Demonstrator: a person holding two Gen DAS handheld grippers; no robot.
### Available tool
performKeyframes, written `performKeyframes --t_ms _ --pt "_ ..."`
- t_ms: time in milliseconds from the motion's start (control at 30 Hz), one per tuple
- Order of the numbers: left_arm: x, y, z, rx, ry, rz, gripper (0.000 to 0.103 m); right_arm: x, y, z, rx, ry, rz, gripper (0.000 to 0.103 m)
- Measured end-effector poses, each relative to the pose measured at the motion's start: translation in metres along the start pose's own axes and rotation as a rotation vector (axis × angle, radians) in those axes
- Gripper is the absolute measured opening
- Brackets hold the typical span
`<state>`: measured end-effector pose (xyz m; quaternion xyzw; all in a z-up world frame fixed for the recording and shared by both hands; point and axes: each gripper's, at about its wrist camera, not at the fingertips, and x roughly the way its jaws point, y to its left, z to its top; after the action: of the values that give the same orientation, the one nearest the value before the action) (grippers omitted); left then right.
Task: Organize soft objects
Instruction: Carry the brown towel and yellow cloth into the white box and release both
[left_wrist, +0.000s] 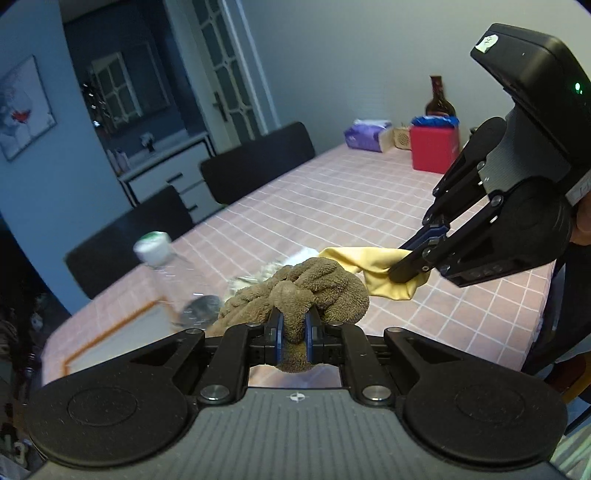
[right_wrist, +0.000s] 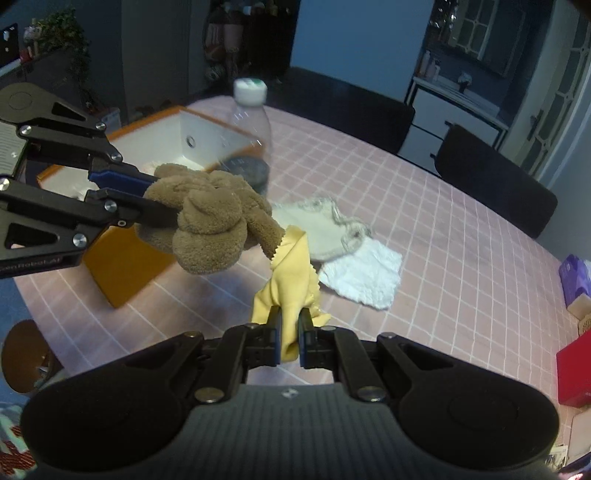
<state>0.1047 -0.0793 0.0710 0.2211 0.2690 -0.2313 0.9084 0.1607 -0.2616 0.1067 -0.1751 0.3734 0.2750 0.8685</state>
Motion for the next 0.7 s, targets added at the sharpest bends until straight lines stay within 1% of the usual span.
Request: performKeyframes --t_ms 67,167,300,433,567,700 --pt "-0.012 0.01 -0.002 -0.008 -0.005 0.027 0.012 -0.007 0.01 0.01 -0.017 -0.026 0.012 0.006" --pt "-0.027 0.026 -0.007 -0.013 -0.013 0.096 0.012 -0.01 0.028 0.026 -0.056 -0.06 0.029 0.006" --pt "-0.035 0.053 -0.019 -0.049 0.0 0.177 0.012 0.001 0.055 0.049 -0.115 -0.09 0.077 0.006" --pt "-0.029 0.085 -0.035 -0.102 0.021 0.246 0.012 0.025 0.082 0.072 -0.173 -0.093 0.112 0.006" --pt "-0.013 0.11 -0.051 -0.125 0.056 0.265 0.012 0.059 0.107 0.096 -0.217 -0.062 0.125 0.006" --pt "0.009 0.133 -0.065 -0.137 0.089 0.279 0.012 0.101 0.122 0.119 -0.259 -0.02 0.116 0.006"
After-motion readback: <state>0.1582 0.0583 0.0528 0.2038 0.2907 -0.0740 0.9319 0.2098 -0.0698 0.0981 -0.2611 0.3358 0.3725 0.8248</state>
